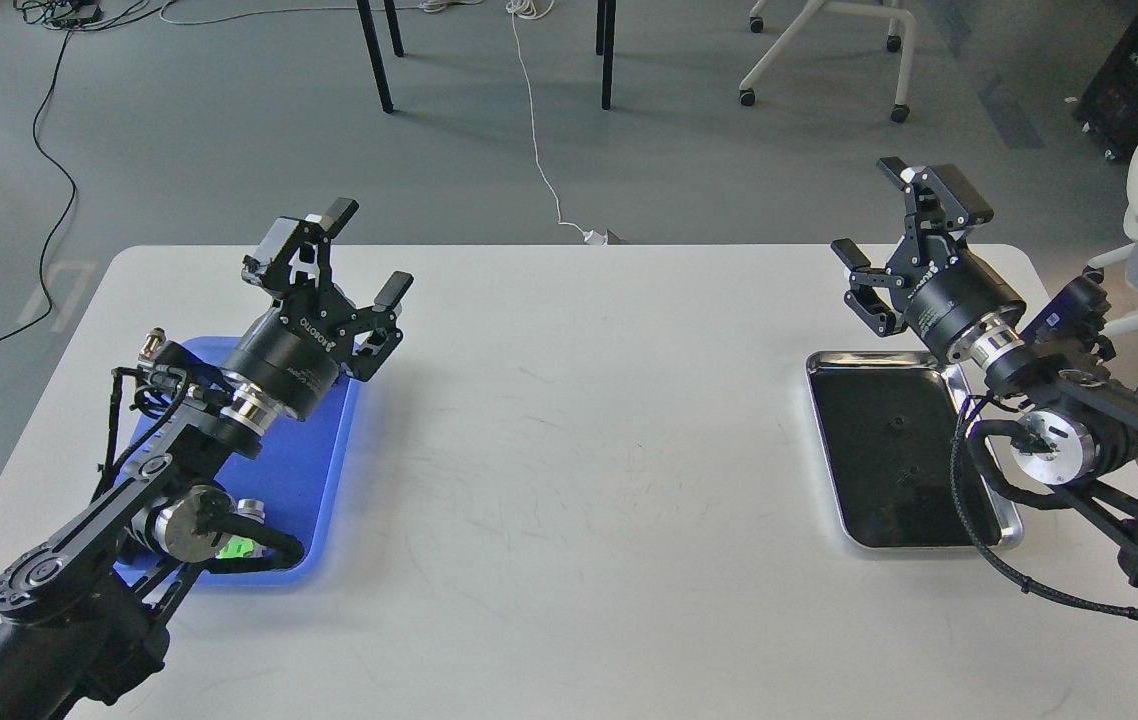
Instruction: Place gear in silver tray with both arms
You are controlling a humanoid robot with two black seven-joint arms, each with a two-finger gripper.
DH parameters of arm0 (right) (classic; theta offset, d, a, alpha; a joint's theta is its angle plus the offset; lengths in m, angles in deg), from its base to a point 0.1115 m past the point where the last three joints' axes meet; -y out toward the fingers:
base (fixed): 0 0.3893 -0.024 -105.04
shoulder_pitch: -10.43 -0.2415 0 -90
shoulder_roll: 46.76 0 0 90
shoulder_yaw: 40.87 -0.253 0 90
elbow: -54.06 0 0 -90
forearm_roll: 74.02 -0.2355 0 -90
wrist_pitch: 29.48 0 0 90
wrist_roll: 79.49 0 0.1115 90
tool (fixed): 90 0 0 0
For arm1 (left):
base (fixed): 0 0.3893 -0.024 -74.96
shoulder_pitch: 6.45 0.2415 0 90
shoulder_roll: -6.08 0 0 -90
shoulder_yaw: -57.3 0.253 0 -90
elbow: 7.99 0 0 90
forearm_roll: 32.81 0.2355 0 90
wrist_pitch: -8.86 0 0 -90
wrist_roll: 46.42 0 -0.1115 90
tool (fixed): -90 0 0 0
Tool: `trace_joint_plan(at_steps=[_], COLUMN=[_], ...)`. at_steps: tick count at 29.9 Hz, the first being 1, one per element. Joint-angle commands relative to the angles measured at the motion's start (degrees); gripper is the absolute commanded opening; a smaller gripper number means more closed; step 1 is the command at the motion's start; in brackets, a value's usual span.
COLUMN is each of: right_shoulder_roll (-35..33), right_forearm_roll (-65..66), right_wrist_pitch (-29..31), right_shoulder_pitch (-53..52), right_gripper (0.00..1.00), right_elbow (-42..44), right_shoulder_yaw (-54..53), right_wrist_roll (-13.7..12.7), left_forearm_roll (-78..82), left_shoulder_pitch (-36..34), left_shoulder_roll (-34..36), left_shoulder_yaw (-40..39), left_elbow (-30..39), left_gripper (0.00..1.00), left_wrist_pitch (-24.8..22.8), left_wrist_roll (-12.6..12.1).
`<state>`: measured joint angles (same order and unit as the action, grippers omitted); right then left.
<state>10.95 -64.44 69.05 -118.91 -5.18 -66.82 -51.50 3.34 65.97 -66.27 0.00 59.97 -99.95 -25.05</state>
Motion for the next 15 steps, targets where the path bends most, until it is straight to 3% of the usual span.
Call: trace_joint_plan(at_steps=[1, 15], right_shoulder_roll=[-0.1, -1.6], right_forearm_roll=[0.0, 3.5], right_wrist_pitch=[0.1, 0.9], right_shoulder_pitch=[0.7, 5.5], right_gripper=[0.99, 0.99], right_elbow=[-1.6, -9.7], right_shoulder_yaw=[-0.4, 0.2], right_wrist_roll=[0.0, 0.0], left_forearm_roll=[0.1, 0.1], left_shoulder_pitch=[0.2, 0.3], left_shoulder_roll=[-0.2, -1.2], left_shoulder_yaw=[0.0, -0.1], left_elbow=[0.0, 0.0], left_gripper=[0.98, 0.98], left_wrist_pitch=[0.1, 0.3], left_wrist_roll=[0.0, -0.1])
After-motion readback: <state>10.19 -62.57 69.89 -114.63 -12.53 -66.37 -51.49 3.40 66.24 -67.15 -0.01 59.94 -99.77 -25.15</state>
